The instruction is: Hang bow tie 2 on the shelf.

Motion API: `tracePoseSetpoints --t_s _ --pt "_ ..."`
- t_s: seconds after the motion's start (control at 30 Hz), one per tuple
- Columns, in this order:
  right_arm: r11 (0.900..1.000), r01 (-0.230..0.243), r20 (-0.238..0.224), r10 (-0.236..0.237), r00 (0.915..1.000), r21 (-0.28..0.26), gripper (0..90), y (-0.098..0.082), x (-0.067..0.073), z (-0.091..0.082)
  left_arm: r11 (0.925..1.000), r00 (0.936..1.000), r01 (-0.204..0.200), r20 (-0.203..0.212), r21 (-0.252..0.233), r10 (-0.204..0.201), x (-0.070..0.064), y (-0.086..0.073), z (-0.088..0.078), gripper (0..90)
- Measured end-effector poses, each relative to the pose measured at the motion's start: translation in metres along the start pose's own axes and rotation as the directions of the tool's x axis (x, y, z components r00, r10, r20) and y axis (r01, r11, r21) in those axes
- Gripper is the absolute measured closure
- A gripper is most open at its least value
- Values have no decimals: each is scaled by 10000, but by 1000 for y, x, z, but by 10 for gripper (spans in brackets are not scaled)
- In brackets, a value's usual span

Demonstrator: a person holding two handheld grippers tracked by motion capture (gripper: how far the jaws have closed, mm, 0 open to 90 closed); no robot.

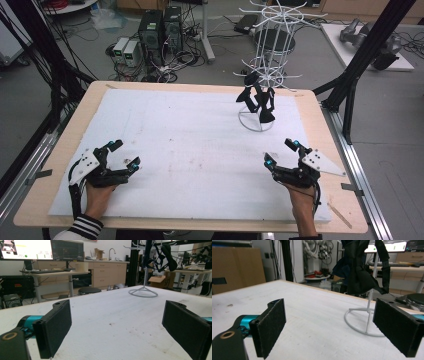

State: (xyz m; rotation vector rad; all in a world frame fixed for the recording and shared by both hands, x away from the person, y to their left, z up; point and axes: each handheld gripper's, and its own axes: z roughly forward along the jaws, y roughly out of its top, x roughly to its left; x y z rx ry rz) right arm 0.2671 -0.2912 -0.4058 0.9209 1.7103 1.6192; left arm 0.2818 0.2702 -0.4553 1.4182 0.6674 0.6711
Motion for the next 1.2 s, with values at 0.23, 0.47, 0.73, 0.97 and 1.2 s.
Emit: tracePoseSetpoints --t_s 0.23,0.47,0.73,0.97,1.2 --pt "9999 -38 150 36 9999 128 107 -9 8 -2 10000 10000 21 -50 -44 -21 0 0 0 94" --pt "9995 68 440 -54 9990 -308 107 -28 10 -5 10000 10000 -14 -66 -45 14 -1 0 0 94" --pt "9975 440 512 -412 9978 -549 107 -43 9 -4 10000 9999 2 -139 -86 -3 -1 0 -1 94" --pt "9981 305 476 -279 9985 -542 107 -49 9 -3 9999 9999 48 -155 -158 -51 0 0 -1 94" --pt "9970 437 532 -403 9978 -638 107 -50 9 -3 9999 9999 9 -154 -129 -11 0 0 -2 94"
